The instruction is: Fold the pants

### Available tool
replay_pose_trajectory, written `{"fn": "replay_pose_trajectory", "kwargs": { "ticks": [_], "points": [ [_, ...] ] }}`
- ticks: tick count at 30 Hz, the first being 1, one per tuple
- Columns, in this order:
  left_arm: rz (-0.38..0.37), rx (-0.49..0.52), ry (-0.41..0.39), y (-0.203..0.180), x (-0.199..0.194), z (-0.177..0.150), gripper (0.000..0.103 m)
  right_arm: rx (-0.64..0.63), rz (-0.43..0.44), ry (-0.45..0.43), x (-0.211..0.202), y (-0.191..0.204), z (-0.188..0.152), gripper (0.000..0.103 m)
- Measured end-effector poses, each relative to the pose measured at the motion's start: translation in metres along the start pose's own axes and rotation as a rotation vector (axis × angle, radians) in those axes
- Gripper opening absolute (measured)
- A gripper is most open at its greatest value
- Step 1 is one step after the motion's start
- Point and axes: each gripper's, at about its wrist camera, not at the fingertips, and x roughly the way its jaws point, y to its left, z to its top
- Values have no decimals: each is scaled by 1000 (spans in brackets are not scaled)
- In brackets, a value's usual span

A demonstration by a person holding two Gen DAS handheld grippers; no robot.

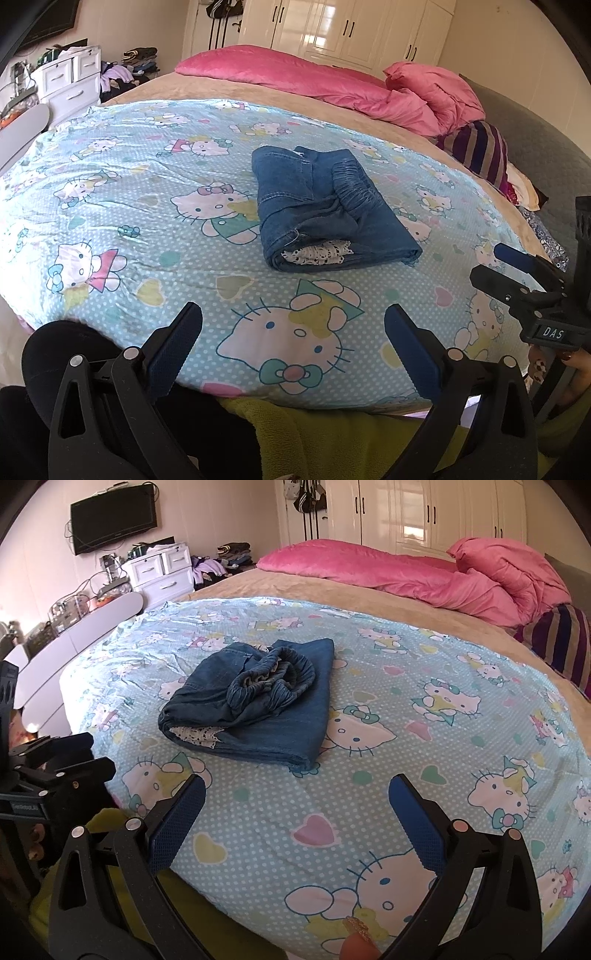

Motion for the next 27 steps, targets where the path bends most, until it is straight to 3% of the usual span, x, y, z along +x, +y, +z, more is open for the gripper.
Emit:
{"fn": "replay_pose_trajectory", "kwargs": {
  "ticks": [27],
  "points": [
    [91, 20, -5, 2, 1, 5, 99, 31, -44, -13, 2, -14, -1, 94]
  ]
}}
